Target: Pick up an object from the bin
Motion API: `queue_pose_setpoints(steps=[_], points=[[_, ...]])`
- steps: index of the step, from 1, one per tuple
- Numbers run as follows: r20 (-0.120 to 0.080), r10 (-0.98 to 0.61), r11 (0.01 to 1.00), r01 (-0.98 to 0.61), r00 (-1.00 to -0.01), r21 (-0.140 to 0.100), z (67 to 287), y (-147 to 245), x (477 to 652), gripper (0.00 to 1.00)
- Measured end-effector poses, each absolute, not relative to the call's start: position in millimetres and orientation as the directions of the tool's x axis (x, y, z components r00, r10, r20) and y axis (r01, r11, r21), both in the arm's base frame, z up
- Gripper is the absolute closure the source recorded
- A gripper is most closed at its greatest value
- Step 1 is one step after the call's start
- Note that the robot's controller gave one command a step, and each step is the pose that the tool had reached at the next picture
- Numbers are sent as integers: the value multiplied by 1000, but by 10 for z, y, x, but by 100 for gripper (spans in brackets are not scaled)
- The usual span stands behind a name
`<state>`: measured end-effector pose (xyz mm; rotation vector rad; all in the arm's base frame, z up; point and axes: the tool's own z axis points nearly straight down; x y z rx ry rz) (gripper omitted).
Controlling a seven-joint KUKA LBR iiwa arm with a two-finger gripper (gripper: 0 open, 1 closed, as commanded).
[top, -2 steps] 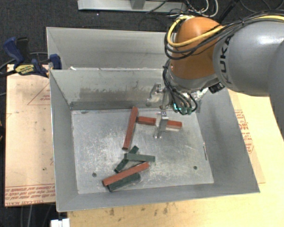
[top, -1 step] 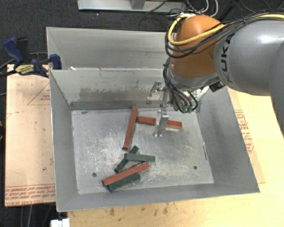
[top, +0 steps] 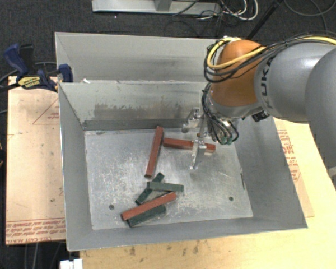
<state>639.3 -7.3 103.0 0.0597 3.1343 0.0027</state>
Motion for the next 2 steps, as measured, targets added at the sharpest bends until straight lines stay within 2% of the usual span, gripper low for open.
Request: queue_pose_setpoints(steps=[1, 2], points=[[1, 73, 997, 73, -997, 2, 1054, -231, 6339, 0], [-7, 119, 993, 119, -993, 2, 1260, -186, 6360, 0]])
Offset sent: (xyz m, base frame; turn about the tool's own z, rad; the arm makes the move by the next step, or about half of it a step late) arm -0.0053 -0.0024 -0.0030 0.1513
